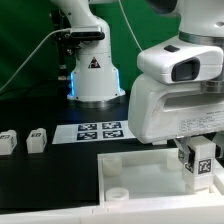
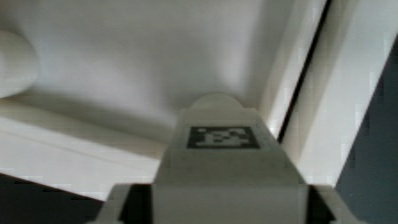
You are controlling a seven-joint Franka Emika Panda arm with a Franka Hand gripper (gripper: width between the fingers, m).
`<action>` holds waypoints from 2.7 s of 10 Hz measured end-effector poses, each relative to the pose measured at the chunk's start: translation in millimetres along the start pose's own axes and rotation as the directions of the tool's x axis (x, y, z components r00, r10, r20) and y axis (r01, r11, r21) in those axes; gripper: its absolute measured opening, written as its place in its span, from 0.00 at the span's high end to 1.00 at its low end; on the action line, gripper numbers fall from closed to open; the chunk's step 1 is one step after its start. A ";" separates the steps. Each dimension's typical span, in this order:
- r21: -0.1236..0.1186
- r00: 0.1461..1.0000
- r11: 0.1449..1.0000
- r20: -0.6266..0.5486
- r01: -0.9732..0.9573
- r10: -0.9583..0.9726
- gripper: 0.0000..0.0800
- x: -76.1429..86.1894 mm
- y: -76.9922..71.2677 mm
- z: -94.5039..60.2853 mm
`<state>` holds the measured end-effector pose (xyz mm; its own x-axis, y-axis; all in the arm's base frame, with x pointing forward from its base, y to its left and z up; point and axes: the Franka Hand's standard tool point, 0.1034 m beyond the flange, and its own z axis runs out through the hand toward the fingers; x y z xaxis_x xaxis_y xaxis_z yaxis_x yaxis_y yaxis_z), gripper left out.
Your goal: Assemble one leg
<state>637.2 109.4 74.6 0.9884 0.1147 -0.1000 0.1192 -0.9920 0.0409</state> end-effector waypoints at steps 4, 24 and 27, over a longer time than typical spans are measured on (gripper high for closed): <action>0.043 0.909 0.908 0.012 -0.416 0.416 0.63 6.1 1.4 0.7; 0.086 0.205 0.196 0.125 -0.977 0.971 0.19 -5.3 -13.5 10.5; 0.115 0.591 0.583 0.054 -0.804 0.805 0.19 -4.0 -17.6 9.3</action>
Offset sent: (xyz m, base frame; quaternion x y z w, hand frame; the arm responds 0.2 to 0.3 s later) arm 0.0029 0.0021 -0.0044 0.0541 -0.0331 0.2405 0.9686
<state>630.2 126.0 65.0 0.6750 -0.7335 -0.0795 -0.7364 -0.6765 -0.0098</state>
